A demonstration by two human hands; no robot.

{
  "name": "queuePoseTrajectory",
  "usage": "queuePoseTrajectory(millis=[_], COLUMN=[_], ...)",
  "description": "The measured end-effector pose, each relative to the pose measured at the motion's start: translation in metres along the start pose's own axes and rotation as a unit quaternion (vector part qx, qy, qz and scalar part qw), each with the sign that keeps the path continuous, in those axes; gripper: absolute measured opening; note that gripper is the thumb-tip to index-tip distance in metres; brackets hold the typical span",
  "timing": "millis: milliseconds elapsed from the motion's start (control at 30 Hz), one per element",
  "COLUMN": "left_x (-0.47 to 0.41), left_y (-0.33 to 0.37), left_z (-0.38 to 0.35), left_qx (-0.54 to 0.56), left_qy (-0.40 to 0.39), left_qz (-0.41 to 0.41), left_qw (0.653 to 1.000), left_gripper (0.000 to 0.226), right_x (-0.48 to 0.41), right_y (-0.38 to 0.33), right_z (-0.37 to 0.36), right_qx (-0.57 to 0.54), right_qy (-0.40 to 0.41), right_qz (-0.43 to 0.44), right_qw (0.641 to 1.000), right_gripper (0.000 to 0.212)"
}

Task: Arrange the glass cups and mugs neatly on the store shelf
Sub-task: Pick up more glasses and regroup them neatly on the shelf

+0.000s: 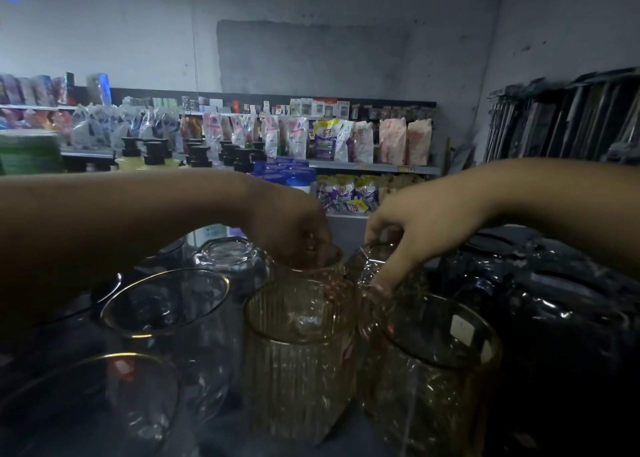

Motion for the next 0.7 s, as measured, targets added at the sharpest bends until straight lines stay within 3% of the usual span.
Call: queuePoseTrajectory(millis=[100, 267, 500, 700], left_x=[0.002, 0.017, 0.052, 0.071], left_y=[0.0, 0.006, -0.008, -0.022], left_z=[0.003, 0.023, 0.05, 0.044], left_qx=[0.039, -0.022, 0.021, 0.066], left_qy=[0.008, 0.115, 0.225, 0.372], left_qz=[-0.015, -0.066, -0.026, 0.027], left_qw=[0.999, 0.991, 0.974, 0.925], left_gripper=[0.024, 0.022, 0.022, 0.026], right_x=[0.003, 0.004, 0.003, 0.004], right_y=[0.003, 0.011, 0.013, 0.008], right_z=[0.004, 0.008, 0.002, 0.003], right_qx=[-0.048, -0.094, -0.107, -0.056], right_qy=[-0.023, -0.018, 0.004, 0.006], right_qz=[0.003, 0.008, 0.014, 0.001], right_qw=[0.999, 0.995, 0.994, 0.998], right_gripper=[0.048, 0.042, 0.036, 0.033])
Point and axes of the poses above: each hand's wrist, its own x-axis away from the middle knuckle, its own z-axis out of the back of the hand, y = z × x, the point moved 2 cm from there along -x, towards the middle knuckle, and after that the axes turned 6 degrees about -x, right-handed, at the moved point
